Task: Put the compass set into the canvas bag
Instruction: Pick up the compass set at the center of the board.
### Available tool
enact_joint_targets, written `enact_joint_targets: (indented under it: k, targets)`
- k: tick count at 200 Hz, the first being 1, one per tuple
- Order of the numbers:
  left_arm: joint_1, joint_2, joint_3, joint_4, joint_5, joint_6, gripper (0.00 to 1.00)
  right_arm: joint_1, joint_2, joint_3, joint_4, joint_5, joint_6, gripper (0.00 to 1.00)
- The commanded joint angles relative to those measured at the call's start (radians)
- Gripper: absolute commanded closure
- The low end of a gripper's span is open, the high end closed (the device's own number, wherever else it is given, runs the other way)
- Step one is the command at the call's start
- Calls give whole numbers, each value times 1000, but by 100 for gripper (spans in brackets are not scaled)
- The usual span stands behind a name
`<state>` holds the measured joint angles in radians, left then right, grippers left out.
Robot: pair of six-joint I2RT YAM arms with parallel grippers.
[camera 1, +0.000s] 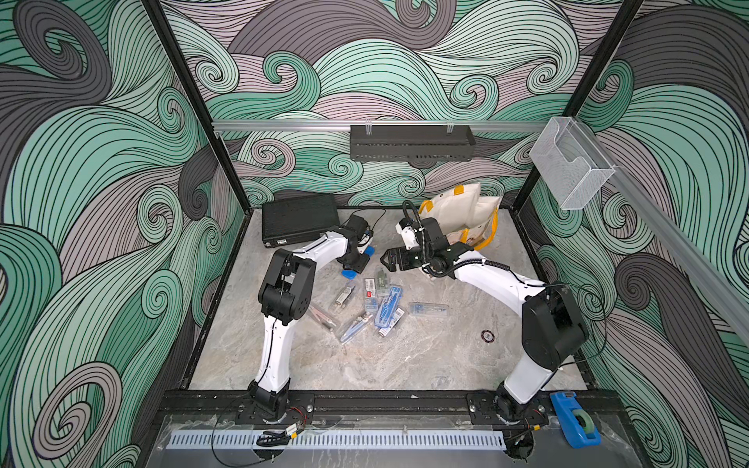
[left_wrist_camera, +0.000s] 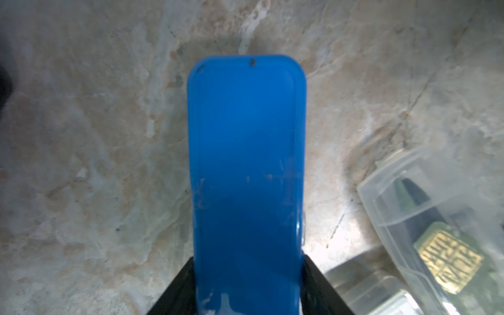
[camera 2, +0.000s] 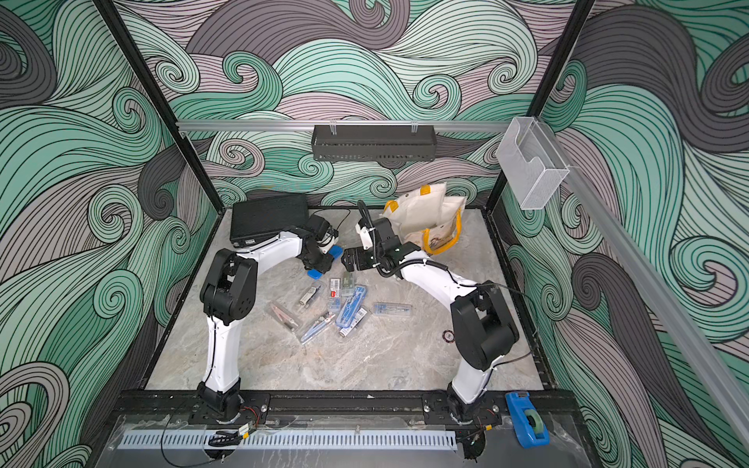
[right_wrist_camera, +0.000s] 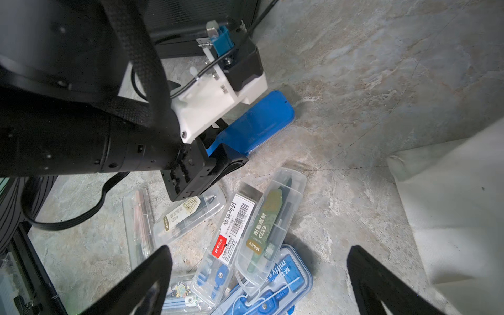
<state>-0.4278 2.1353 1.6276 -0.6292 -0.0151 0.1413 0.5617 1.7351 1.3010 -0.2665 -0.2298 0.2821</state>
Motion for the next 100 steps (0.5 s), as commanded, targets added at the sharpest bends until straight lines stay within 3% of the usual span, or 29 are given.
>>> enact_joint_targets:
  k: [1,46,100]
  targets:
    - [-1,-58,-6,39,29,-18,45,-8,22,32,-8,-25,42,0]
    - [4,-102,-55,87,36,-42,45,-23,53,43,5,-68,111,0]
    - [11,-227,-115,132,170,-81,46,-75,89,101,24,-191,194,9]
